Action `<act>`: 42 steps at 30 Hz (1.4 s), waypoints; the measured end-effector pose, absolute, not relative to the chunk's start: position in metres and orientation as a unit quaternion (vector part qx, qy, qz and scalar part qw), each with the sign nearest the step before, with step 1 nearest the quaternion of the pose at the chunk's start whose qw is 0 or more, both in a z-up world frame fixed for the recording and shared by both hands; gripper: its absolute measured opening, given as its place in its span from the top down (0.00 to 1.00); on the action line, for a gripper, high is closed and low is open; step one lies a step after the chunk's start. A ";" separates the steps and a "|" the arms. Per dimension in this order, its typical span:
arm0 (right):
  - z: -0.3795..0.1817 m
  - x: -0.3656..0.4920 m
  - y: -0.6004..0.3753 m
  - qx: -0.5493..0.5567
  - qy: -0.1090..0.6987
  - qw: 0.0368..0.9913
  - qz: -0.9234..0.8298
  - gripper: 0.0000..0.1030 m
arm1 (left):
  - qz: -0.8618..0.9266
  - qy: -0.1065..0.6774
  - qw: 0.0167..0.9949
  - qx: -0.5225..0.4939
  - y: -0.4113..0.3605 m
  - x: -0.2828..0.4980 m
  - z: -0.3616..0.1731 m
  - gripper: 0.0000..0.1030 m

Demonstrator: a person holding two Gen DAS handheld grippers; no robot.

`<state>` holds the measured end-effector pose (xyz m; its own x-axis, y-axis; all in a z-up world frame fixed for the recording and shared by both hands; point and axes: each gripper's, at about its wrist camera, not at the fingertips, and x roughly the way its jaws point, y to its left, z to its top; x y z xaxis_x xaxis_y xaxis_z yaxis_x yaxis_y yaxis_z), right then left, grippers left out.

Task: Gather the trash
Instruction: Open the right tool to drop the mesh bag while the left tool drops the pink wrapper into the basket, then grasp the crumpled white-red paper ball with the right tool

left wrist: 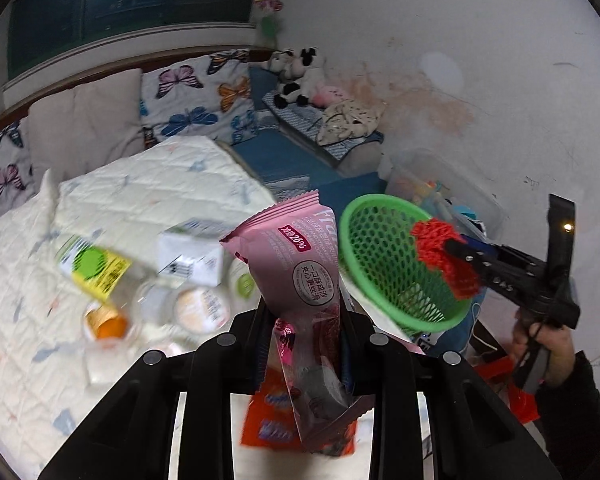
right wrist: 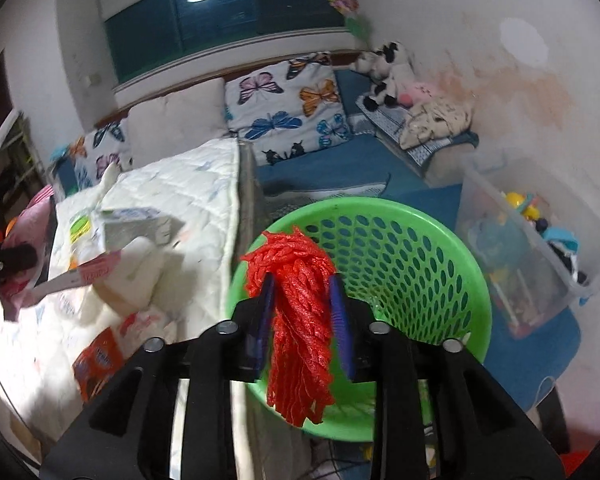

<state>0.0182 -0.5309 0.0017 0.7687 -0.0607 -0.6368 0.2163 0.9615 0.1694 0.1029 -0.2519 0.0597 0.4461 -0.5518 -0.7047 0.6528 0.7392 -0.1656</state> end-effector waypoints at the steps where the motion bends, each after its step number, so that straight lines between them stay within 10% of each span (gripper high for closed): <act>1: 0.002 0.020 -0.534 0.123 0.329 0.933 -0.076 0.48 | -0.359 0.388 0.846 0.066 -0.257 0.103 0.060 0.74; 24: 0.005 -0.053 -0.540 0.119 0.297 0.940 -0.118 0.26 | -0.411 0.404 0.807 0.131 -0.396 0.113 0.030 0.69; 31: -0.007 -0.062 -0.538 0.129 0.306 0.936 -0.117 0.26 | -0.420 0.397 0.805 0.137 -0.411 0.106 0.022 0.37; 42: -0.004 -0.062 -0.520 0.133 0.304 0.939 -0.094 0.26 | -0.407 0.377 0.823 0.123 -0.358 0.097 0.044 0.23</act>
<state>-0.0619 -0.5199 -0.0036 0.7981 -0.0954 -0.5949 0.2568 0.9471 0.1926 0.0972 -0.3584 0.0440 0.3844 -0.5776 -0.7202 0.7634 0.6375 -0.1038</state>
